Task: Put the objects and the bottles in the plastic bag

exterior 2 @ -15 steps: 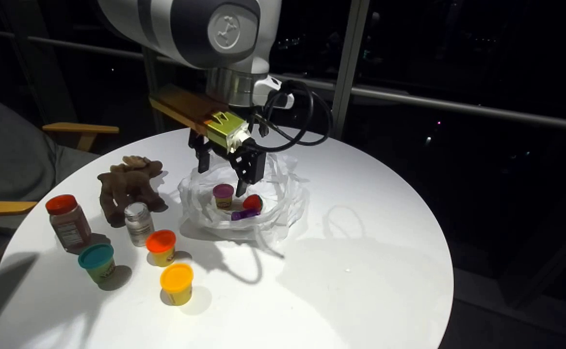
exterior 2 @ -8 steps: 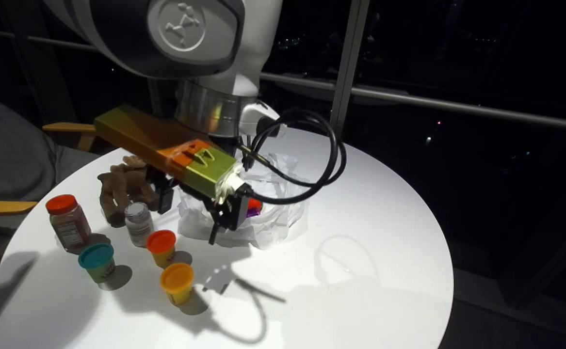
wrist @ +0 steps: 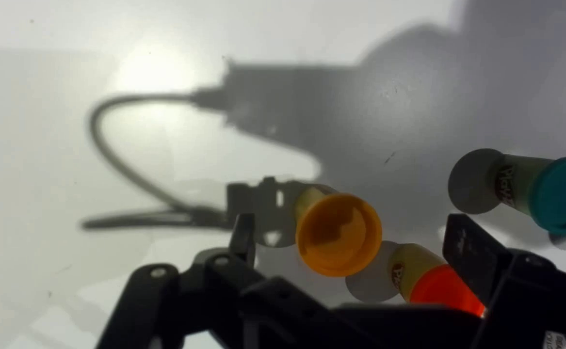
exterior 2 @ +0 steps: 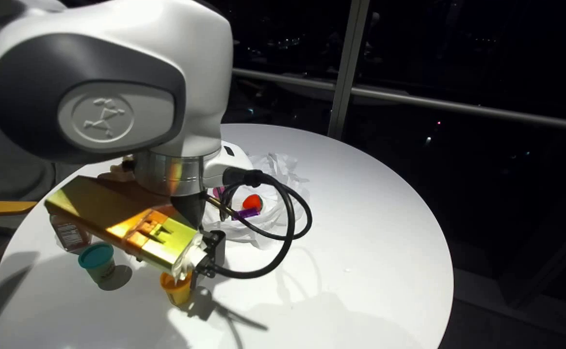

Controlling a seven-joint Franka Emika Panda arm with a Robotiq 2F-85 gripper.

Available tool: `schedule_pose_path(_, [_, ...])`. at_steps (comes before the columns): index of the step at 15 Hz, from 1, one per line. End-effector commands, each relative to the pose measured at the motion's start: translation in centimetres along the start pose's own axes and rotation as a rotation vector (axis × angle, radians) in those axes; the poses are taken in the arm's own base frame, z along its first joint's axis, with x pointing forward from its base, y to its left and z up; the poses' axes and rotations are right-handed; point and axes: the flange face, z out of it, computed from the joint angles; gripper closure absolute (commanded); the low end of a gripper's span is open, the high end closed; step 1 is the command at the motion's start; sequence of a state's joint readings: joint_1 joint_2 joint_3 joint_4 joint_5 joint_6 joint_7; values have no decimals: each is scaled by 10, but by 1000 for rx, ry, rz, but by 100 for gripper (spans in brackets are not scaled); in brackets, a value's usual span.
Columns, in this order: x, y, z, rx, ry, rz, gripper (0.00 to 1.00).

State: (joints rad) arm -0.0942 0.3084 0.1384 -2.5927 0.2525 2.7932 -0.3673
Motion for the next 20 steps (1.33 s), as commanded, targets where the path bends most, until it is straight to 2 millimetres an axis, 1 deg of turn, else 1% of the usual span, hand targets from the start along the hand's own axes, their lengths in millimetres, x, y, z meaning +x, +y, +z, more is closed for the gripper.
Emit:
schedule_pose_path(1, [4,-8,13,-27,102,-4,0])
schedule_pose_path(3, [7,-9,24,-43,131,-9,0])
schedule_pose_path(6, [5,-9,38,-59,133,-22,0])
schedule_pose_path(8, [4,-7,45,-72,128,-28,0])
schedule_pose_path(10, [4,-3,47,-84,140,-32,0])
schedule_pose_path(11, [5,-1,45,-86,156,-30,25])
schedule_pose_path(12, [6,1,44,-91,168,-30,26])
schedule_pose_path(13, [8,3,42,-89,175,-24,32])
schedule_pose_path(16, [9,5,40,-84,174,-20,58])
schedule_pose_path(18, [11,7,34,-83,176,-13,71])
schedule_pose_path(20, [14,8,16,-94,184,8,71])
